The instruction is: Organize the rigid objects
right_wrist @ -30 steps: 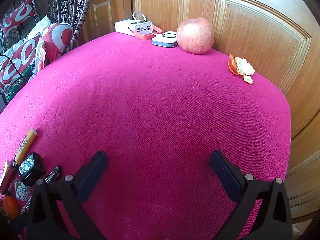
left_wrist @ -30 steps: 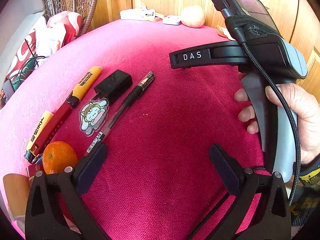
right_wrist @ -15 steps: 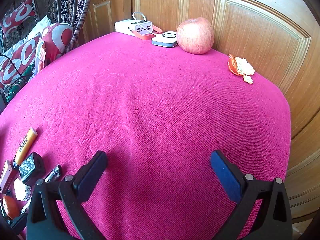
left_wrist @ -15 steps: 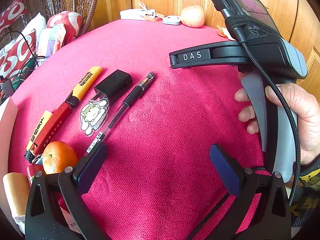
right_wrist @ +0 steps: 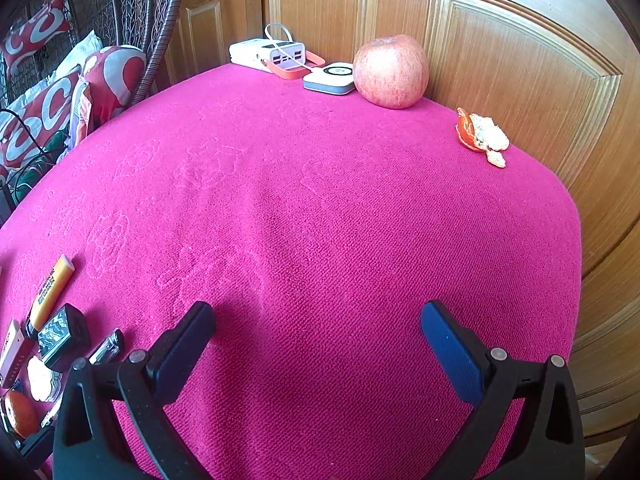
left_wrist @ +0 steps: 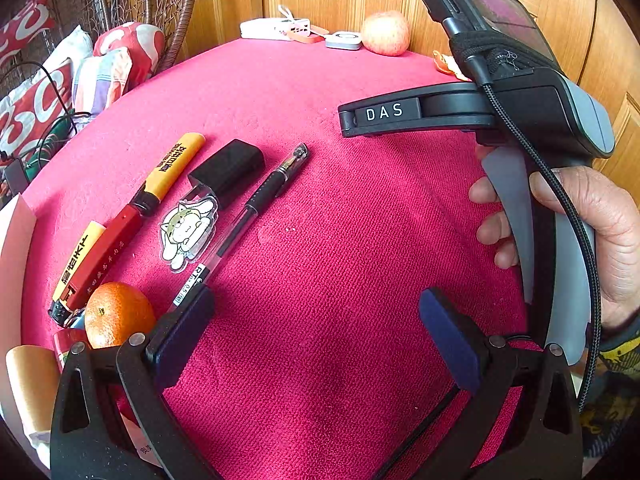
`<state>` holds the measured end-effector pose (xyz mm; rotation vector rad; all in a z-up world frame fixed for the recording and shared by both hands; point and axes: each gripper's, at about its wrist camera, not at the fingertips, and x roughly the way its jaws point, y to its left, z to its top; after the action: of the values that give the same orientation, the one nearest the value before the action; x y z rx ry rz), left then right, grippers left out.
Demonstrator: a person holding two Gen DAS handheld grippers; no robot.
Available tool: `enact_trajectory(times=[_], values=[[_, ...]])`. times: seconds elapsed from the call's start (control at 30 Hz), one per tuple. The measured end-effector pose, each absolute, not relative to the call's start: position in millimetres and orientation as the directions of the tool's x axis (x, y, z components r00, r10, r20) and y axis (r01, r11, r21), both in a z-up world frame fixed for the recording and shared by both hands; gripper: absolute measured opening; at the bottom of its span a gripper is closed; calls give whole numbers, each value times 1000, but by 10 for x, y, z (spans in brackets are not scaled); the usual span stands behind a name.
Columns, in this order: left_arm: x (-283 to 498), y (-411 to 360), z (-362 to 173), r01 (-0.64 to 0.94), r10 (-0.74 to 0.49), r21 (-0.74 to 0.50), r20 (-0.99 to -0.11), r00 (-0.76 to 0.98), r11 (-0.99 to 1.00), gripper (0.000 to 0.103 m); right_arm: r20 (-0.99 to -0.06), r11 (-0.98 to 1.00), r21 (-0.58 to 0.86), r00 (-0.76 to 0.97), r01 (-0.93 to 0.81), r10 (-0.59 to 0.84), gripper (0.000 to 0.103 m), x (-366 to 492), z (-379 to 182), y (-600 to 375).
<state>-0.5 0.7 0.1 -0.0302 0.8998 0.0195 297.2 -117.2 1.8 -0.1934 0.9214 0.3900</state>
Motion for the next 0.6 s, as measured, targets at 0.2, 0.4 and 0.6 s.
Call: enact_trajectory(times=[0.2, 0.4, 0.6], values=[[-4, 7, 1, -30, 4, -18, -783, 622, 999, 103, -805, 913, 3, 541, -408, 244, 103, 2975, 17, -1173], [-3, 7, 2, -30, 4, -18, -783, 621, 999, 103, -804, 913, 4, 541, -407, 245, 103, 2971, 17, -1173], [-4, 6, 2, -29, 4, -18, -783, 622, 999, 103, -804, 913, 3, 542, -407, 244, 103, 2972, 15, -1173]])
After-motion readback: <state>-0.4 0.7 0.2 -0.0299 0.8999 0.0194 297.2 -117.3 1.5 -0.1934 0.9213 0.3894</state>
